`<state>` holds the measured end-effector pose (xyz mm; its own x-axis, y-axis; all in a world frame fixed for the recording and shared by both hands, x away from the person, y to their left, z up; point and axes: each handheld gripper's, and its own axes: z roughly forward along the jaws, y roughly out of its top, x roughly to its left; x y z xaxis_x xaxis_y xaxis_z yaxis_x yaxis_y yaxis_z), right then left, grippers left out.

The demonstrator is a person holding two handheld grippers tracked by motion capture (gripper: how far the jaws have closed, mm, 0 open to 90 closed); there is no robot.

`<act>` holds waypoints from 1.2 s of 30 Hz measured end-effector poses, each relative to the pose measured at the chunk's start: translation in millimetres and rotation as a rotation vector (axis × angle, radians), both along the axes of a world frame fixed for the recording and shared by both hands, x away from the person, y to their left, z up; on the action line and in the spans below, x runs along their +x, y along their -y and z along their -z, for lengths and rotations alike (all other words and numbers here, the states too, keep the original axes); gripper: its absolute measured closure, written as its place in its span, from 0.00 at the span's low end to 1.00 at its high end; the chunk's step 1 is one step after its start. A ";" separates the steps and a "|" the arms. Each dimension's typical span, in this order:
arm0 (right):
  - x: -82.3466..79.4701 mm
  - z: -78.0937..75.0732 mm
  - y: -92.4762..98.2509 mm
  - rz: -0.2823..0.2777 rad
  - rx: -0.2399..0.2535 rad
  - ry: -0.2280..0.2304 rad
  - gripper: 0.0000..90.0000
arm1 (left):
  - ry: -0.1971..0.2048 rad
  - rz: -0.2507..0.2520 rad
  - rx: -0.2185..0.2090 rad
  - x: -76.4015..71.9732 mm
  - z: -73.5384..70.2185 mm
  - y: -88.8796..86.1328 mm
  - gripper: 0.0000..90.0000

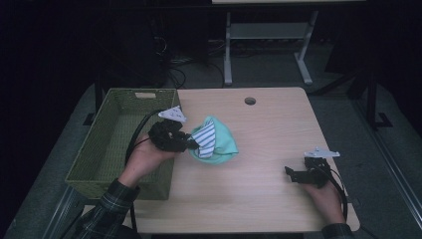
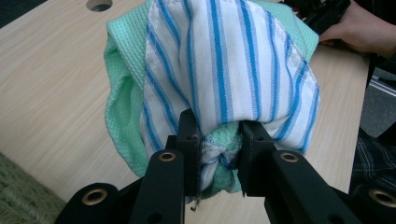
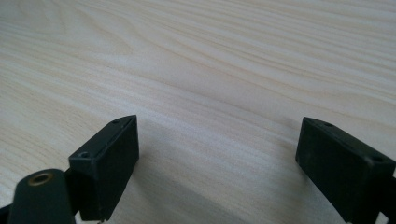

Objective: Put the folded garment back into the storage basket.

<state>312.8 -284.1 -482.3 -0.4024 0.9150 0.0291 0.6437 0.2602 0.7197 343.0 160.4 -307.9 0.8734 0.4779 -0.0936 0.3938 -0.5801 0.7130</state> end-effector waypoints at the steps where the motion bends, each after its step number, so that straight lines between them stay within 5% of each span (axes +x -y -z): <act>1: 0.0 0.0 0.0 0.000 0.000 0.000 0.14 | 0.003 -0.001 0.004 0.1 -0.4 -1.4 0.81; 36: 0.4 0.1 0.3 0.014 0.002 0.001 0.14 | 0.041 -0.277 0.016 2.9 -8.9 -87.2 0.81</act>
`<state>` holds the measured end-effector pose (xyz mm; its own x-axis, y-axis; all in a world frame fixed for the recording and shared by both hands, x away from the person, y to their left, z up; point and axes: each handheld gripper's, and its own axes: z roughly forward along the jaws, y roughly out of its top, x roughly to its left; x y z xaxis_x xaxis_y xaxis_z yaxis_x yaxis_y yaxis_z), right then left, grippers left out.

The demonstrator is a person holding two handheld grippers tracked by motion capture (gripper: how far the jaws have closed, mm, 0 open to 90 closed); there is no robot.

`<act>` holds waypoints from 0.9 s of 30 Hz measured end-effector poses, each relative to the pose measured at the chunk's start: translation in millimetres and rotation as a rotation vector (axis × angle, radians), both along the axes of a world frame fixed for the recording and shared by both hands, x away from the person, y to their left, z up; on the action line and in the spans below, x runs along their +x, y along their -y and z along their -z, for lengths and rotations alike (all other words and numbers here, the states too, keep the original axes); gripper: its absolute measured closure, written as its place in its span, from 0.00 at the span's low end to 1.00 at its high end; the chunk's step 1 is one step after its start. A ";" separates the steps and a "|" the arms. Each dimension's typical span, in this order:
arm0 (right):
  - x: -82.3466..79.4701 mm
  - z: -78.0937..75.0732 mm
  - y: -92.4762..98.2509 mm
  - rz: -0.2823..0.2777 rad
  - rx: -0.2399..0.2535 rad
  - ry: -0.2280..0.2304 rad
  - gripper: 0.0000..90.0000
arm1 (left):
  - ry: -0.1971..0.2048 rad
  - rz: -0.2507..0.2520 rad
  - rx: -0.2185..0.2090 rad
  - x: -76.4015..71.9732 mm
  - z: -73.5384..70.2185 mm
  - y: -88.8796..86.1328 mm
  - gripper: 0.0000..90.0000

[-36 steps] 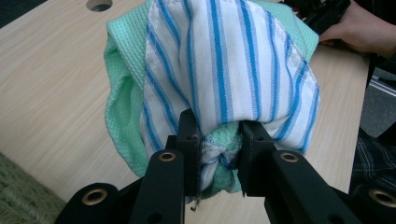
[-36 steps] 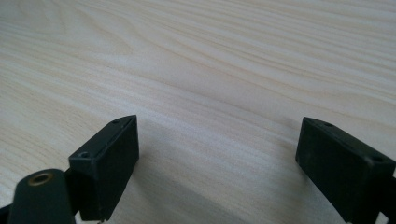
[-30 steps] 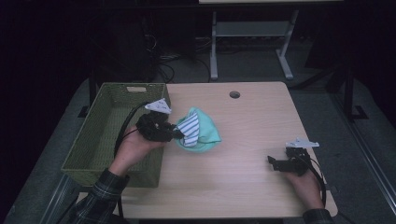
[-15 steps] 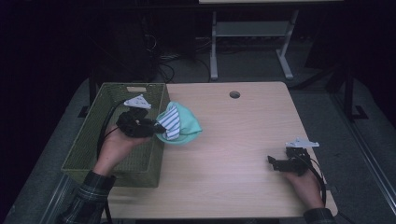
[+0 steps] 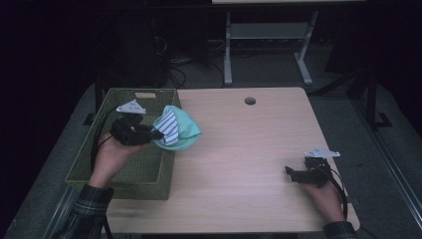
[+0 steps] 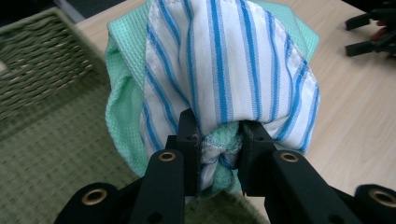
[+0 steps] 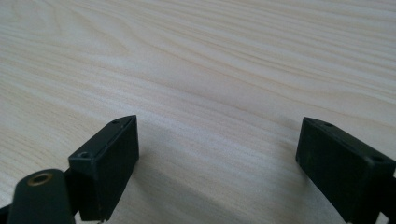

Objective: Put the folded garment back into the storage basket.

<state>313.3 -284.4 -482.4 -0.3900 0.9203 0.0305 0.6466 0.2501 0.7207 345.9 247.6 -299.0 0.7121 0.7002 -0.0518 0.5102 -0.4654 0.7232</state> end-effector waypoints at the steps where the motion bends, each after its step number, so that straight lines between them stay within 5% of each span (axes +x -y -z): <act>1: 0.0 0.0 0.0 0.000 0.000 0.000 0.14 | 0.004 -0.016 0.001 0.3 0.0 -5.3 0.81; 27: 0.0 0.0 0.0 -0.001 -0.001 0.000 0.14 | -0.001 -0.219 0.033 3.2 18.8 -72.6 0.81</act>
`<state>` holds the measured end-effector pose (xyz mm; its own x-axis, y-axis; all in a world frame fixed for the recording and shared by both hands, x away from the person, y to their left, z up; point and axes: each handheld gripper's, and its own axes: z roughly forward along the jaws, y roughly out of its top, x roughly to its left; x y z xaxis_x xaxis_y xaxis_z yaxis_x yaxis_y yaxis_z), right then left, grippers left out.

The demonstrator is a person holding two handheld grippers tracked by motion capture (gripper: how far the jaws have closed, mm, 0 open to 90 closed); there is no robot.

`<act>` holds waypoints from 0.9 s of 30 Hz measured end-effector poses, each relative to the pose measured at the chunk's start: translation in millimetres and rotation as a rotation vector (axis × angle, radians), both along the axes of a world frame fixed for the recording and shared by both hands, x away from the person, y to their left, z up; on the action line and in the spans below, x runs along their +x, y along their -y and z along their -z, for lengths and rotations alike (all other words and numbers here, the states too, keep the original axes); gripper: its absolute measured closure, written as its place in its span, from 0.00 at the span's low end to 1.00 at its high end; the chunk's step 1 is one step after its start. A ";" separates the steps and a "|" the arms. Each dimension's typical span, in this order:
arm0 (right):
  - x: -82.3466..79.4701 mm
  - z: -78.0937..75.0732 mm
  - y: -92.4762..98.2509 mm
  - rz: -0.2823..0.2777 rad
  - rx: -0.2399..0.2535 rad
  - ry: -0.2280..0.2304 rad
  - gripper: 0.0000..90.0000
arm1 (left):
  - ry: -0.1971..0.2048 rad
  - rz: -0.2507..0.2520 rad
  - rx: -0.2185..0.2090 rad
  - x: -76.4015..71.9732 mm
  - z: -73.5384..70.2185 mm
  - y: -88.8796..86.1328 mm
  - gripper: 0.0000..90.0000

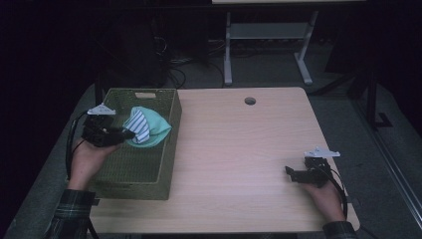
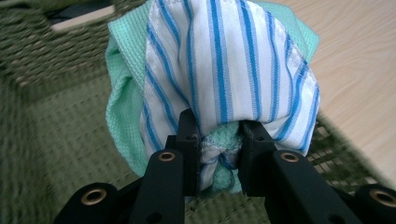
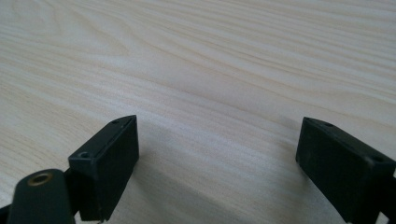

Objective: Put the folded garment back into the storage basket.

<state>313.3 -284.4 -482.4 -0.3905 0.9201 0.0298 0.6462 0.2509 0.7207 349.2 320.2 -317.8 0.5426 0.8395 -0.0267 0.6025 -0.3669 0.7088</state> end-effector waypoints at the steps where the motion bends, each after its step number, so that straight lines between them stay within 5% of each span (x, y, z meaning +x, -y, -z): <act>1: 0.0 0.0 0.0 0.000 0.000 0.000 0.14 | -0.004 -0.010 0.002 0.3 2.3 -3.2 0.81; 12: 0.0 0.0 0.0 0.000 0.000 0.000 0.14 | -0.049 -0.048 0.037 11.2 33.7 -15.3 0.80; 27: 0.0 0.0 0.0 0.000 0.001 0.000 0.14 | -0.112 -0.036 0.072 28.0 69.9 -14.4 0.80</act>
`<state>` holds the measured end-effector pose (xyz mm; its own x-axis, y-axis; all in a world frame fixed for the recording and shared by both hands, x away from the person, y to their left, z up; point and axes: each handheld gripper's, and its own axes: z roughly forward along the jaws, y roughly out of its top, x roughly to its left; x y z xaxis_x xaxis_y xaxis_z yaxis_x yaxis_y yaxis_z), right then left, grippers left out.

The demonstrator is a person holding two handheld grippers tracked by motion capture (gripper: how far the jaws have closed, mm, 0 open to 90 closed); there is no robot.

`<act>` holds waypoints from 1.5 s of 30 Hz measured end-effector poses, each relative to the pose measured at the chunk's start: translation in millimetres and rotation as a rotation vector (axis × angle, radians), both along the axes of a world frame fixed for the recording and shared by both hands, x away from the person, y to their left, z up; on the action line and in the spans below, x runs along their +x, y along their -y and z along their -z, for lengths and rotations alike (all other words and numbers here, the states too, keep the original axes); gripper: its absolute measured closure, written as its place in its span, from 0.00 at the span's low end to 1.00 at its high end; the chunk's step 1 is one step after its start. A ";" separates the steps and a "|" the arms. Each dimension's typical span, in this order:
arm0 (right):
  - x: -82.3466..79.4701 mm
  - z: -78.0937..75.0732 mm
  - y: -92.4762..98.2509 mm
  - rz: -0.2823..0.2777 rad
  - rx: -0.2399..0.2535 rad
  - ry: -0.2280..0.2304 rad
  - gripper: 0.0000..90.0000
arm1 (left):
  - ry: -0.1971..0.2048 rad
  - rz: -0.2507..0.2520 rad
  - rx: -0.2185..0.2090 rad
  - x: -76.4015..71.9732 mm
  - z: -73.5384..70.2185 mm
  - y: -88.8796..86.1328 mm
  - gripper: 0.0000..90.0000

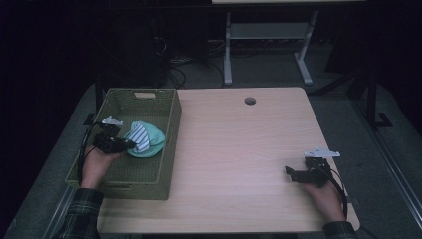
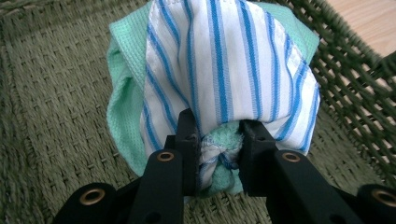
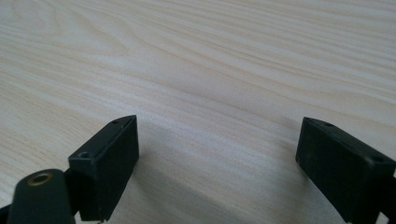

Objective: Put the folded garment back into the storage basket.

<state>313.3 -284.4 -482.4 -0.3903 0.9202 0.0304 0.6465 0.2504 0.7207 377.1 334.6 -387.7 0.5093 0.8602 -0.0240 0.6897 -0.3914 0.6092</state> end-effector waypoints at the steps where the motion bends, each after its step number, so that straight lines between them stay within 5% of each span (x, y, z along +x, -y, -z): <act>1: 0.0 0.0 0.0 0.000 0.000 0.000 0.14 | -0.003 0.001 0.003 0.2 0.7 0.0 0.80; 14: -0.1 0.0 0.0 0.000 -0.001 0.000 0.14 | -0.075 0.020 0.080 0.4 15.9 6.6 0.78; 20: -0.1 0.0 0.0 0.000 -0.001 0.000 0.14 | -0.088 0.016 0.074 1.1 17.6 6.2 0.74; 25: -0.1 0.0 0.0 -0.001 -0.001 0.000 0.14 | -0.085 0.014 0.075 2.2 19.0 6.1 0.61; 30: -0.1 0.0 0.0 0.000 -0.001 0.000 0.14 | -0.076 0.001 0.071 3.7 18.9 5.1 0.37; 35: -0.1 0.0 0.0 0.000 0.000 0.000 0.14 | -0.055 -0.004 0.048 4.6 17.8 5.0 0.19; 38: -0.1 0.0 0.0 0.000 0.000 0.000 0.14 | -0.046 0.003 0.038 4.5 17.1 4.9 0.16; 42: 0.0 0.0 0.0 0.000 0.000 0.000 0.14 | -0.003 0.015 -0.060 4.0 9.8 -0.2 0.15; 45: 0.0 0.0 0.0 0.000 0.000 0.000 0.14 | -0.001 0.018 -0.068 3.6 7.8 0.3 0.15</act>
<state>313.3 -284.4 -482.4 -0.3904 0.9202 0.0303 0.6464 0.2505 0.7207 380.7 334.3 -395.5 0.5248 0.8472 -0.0825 0.6832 -0.3615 0.6345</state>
